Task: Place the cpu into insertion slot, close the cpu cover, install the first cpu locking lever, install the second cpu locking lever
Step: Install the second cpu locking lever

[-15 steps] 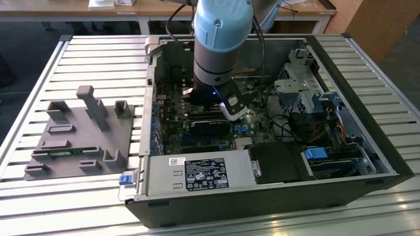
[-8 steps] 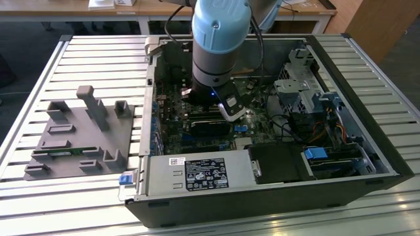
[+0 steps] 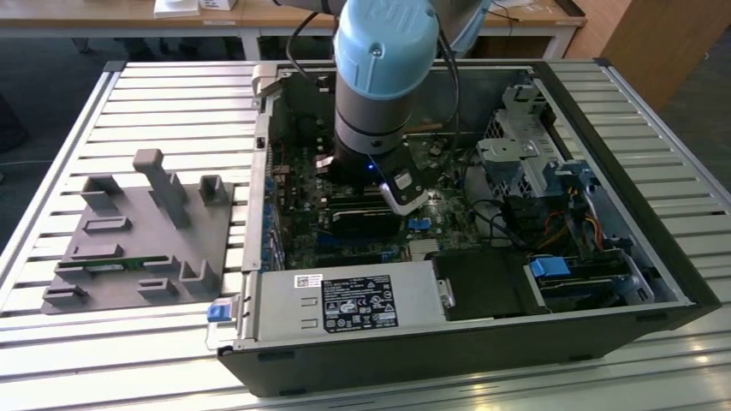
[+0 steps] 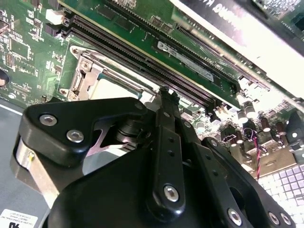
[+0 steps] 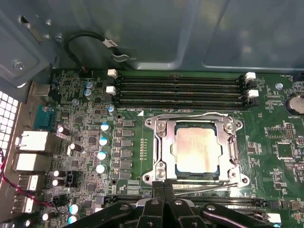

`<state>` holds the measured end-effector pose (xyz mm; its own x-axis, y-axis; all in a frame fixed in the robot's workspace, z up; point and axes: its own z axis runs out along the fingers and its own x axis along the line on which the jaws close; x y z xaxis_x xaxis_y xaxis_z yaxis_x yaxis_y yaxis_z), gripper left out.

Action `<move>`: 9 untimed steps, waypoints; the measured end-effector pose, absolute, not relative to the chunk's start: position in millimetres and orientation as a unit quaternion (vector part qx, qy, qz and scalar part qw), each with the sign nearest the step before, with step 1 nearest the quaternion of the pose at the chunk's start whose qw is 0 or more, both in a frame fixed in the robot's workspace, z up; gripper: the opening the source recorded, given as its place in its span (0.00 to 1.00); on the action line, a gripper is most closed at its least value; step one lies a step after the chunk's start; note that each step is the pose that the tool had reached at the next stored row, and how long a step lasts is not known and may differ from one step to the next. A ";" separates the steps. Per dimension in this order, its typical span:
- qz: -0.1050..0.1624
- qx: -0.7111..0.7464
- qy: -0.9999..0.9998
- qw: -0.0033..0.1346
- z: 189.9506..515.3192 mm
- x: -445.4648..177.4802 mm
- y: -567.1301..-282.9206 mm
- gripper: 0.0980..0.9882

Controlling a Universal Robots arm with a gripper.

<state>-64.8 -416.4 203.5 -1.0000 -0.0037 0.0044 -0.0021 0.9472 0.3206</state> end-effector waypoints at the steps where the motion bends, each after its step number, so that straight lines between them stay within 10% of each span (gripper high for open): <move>1: -0.163 0.001 -0.987 0.002 203.5 -65.1 -416.9 0.01; 9: -0.166 0.001 -0.986 0.002 202.0 -68.5 -418.3 0.01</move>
<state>-68.5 -418.3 202.0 -1.0000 -0.0037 0.0044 -0.0020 0.9449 0.3273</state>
